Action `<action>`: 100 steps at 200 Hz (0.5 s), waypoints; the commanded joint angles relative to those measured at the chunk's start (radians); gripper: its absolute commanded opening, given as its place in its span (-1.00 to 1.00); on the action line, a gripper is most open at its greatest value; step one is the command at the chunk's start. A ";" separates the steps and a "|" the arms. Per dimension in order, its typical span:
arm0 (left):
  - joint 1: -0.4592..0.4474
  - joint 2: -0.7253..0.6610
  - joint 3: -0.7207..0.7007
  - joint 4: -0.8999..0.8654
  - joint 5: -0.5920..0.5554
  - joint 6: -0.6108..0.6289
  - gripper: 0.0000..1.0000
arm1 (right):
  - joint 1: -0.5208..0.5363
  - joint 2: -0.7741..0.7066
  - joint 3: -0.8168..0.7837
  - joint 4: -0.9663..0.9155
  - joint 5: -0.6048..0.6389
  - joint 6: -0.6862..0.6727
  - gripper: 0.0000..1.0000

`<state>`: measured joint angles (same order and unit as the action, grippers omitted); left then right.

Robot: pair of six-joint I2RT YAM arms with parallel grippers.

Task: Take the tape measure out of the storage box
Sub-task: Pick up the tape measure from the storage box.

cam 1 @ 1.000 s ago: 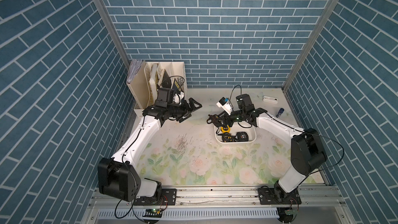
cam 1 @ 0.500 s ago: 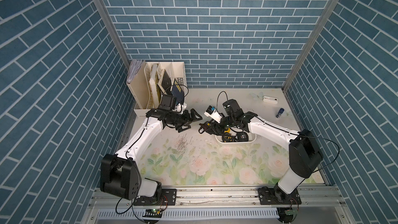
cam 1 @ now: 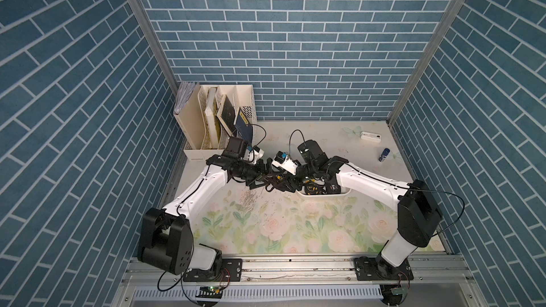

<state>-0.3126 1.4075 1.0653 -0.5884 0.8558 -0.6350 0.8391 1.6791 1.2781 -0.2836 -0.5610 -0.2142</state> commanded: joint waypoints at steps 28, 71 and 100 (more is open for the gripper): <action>-0.013 -0.027 -0.030 0.003 0.037 0.030 0.91 | 0.024 -0.060 0.044 -0.005 -0.033 -0.004 -1.00; -0.014 -0.035 -0.034 -0.016 0.030 0.048 0.65 | 0.033 -0.053 0.041 -0.015 -0.036 -0.007 -1.00; -0.014 -0.033 -0.036 -0.016 0.028 0.048 0.25 | 0.035 -0.051 0.040 -0.026 -0.041 -0.004 -1.00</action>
<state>-0.3214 1.3941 1.0405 -0.5900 0.8803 -0.6094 0.8680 1.6547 1.2850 -0.2993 -0.5724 -0.2142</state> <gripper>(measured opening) 0.705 0.601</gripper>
